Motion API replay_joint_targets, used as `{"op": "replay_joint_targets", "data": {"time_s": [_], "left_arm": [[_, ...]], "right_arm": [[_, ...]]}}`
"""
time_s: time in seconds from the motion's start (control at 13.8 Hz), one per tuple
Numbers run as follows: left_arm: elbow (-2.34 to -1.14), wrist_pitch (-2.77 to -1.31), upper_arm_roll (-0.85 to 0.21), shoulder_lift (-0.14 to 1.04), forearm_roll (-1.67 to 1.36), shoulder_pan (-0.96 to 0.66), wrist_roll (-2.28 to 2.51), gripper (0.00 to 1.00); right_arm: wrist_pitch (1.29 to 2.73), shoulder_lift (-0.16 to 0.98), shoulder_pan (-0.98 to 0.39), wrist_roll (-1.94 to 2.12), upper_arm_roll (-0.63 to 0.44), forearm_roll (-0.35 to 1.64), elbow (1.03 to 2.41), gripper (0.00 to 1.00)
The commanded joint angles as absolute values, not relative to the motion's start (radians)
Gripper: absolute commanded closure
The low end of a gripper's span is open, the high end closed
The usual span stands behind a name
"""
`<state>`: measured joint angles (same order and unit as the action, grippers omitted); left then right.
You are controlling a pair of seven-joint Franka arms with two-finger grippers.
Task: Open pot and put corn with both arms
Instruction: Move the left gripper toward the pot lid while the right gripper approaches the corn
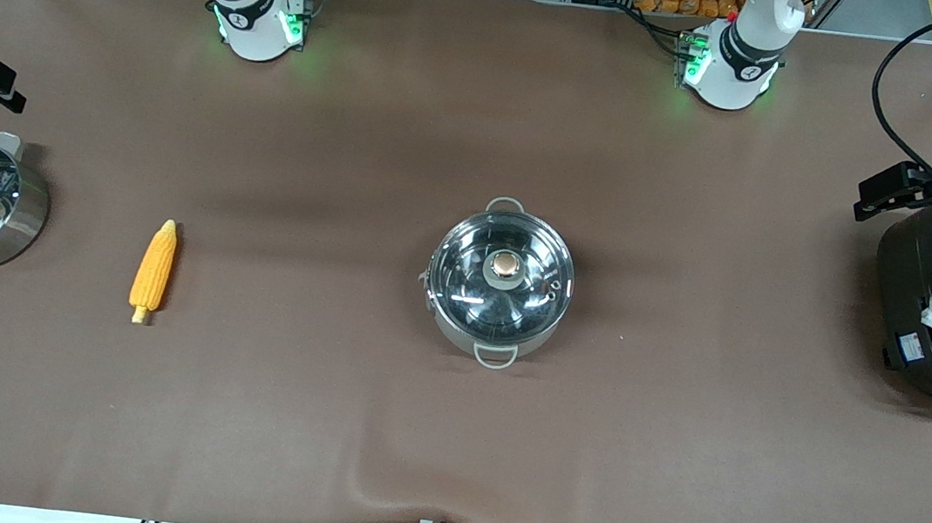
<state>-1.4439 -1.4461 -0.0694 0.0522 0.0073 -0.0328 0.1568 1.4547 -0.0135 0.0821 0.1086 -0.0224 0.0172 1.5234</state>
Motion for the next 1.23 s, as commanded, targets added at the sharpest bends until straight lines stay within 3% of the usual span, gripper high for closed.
{"op": "replay_joint_targets", "data": {"time_s": [0.0, 0.65, 1.16], "left_arm": [[-1.451, -1.433, -0.06, 0.031, -0.018, -0.035, 0.132, 0.0], [-1.445, -1.434, -0.069, 0.038, -0.017, -0.044, 0.152, 0.0], [-1.45, -1.459, -0.103, 0.051, -0.032, -0.055, 0.156, 0.0]], "right_arm": [[1.453, -0.034, 0.084, 0.118, -0.021, 0.012, 1.54, 0.0], [1.466, -0.018, 0.086, 0.118, -0.021, 0.012, 1.557, 0.0], [1.497, 0.167, 0.104, 0.12, -0.023, 0.002, 1.569, 0.0]]}}
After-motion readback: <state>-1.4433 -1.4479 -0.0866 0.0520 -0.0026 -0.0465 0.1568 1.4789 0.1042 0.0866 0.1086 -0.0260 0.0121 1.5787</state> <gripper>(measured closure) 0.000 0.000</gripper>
